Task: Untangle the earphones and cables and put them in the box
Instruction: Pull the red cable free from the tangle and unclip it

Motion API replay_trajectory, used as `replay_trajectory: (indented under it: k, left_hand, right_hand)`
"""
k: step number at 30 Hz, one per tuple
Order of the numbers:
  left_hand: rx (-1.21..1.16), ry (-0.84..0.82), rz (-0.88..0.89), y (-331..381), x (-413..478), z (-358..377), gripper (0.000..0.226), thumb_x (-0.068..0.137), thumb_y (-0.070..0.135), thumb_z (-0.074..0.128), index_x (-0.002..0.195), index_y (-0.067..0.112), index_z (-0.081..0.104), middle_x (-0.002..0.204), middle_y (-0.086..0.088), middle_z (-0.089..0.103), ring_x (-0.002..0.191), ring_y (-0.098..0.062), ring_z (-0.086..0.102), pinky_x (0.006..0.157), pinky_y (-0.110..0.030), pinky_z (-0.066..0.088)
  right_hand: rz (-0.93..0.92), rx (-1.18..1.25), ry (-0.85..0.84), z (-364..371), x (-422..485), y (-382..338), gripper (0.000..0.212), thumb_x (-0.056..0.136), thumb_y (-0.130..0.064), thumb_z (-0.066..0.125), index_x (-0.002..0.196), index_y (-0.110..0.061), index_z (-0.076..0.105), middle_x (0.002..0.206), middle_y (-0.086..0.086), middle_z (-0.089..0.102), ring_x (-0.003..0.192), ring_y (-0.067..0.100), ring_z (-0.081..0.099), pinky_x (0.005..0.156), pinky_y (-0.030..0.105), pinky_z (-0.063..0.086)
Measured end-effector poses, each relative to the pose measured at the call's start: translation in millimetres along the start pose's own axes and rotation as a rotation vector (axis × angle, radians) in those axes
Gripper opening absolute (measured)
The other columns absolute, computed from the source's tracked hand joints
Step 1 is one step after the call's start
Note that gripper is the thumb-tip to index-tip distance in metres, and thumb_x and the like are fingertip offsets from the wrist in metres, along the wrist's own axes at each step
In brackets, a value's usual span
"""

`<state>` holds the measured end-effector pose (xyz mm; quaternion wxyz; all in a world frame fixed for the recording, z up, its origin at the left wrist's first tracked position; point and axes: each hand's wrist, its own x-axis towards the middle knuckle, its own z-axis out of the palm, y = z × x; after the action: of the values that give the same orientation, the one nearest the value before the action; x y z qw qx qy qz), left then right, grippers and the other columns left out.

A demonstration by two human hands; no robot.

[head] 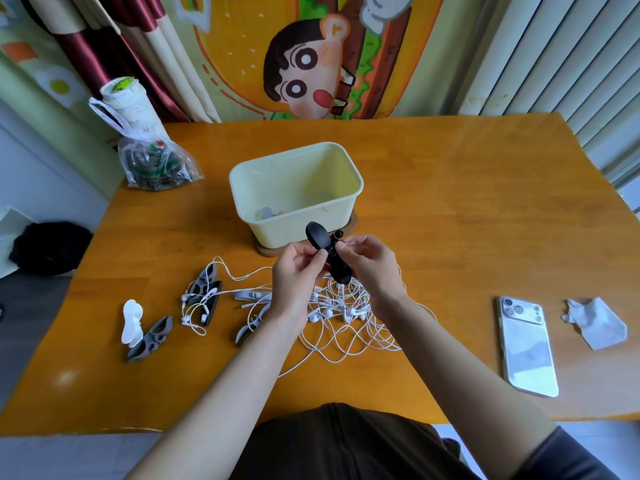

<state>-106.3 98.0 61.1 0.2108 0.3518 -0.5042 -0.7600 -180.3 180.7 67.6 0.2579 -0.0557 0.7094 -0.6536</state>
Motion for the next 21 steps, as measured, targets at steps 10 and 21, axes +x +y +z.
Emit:
replay_trajectory:
  k: [10,21]
  left_hand:
    - [-0.009,0.056,-0.04,-2,4,-1,0.013,0.094,0.002,0.055,0.083,0.005,0.047,0.098,-0.019,0.065,0.096,-0.023,0.067,0.083,-0.028,0.056]
    - [-0.059,0.013,-0.065,9,16,-5,0.014,0.089,-0.005,0.057,0.094,0.008,0.055,0.102,-0.01,0.069,0.099,-0.019,0.067,0.082,-0.025,0.055]
  right_hand:
    - [0.091,0.034,-0.036,2,7,3,0.014,0.095,-0.019,0.055,0.082,-0.015,0.061,0.08,0.003,0.066,0.078,0.015,0.062,0.084,0.037,0.053]
    - [-0.005,-0.052,-0.072,9,20,-1,0.008,0.09,-0.022,0.062,0.085,-0.016,0.061,0.086,0.008,0.065,0.081,0.018,0.062,0.086,0.049,0.053]
